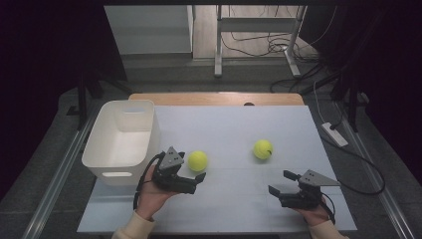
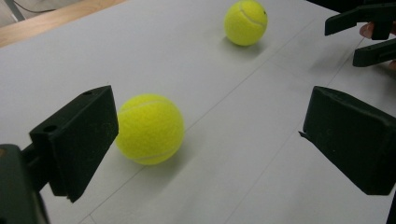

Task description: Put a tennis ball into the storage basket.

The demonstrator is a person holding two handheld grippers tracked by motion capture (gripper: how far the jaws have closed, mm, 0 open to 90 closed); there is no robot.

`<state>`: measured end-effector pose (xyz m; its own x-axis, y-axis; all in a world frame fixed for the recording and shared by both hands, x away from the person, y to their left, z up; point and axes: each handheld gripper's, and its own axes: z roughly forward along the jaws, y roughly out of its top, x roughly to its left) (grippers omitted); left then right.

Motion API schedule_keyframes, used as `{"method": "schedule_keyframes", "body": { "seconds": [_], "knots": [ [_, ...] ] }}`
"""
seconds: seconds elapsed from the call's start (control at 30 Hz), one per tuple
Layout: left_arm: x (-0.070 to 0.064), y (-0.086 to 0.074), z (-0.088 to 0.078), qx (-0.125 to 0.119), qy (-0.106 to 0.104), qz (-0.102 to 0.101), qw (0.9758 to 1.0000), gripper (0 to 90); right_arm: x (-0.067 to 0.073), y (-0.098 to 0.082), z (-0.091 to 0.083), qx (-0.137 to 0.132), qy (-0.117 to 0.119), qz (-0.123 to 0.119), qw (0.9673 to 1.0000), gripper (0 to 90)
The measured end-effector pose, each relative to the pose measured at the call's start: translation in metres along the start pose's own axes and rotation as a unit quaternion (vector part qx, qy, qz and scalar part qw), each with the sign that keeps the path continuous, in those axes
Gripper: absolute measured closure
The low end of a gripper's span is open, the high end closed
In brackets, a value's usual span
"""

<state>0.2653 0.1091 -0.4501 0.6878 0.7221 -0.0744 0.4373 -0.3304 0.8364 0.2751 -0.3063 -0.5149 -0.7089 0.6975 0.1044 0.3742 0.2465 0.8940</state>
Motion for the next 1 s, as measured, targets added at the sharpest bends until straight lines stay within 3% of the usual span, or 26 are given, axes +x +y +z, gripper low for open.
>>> {"method": "schedule_keyframes", "body": {
  "seconds": [0.3, 1.0],
  "knots": [
    [-0.002, 0.013, 0.011, 0.011, 0.0, 0.011, 0.9999, 4.4, -0.001, -0.001, -0.001, -0.001, 0.0, 0.001, 1.0, 13.8],
    [0.008, 0.03, 0.027, 0.035, 0.006, 0.004, 0.9994, 3.9, -0.002, -0.001, -0.001, 0.0, -0.003, 0.0, 1.0, 13.8]
  ]
}}
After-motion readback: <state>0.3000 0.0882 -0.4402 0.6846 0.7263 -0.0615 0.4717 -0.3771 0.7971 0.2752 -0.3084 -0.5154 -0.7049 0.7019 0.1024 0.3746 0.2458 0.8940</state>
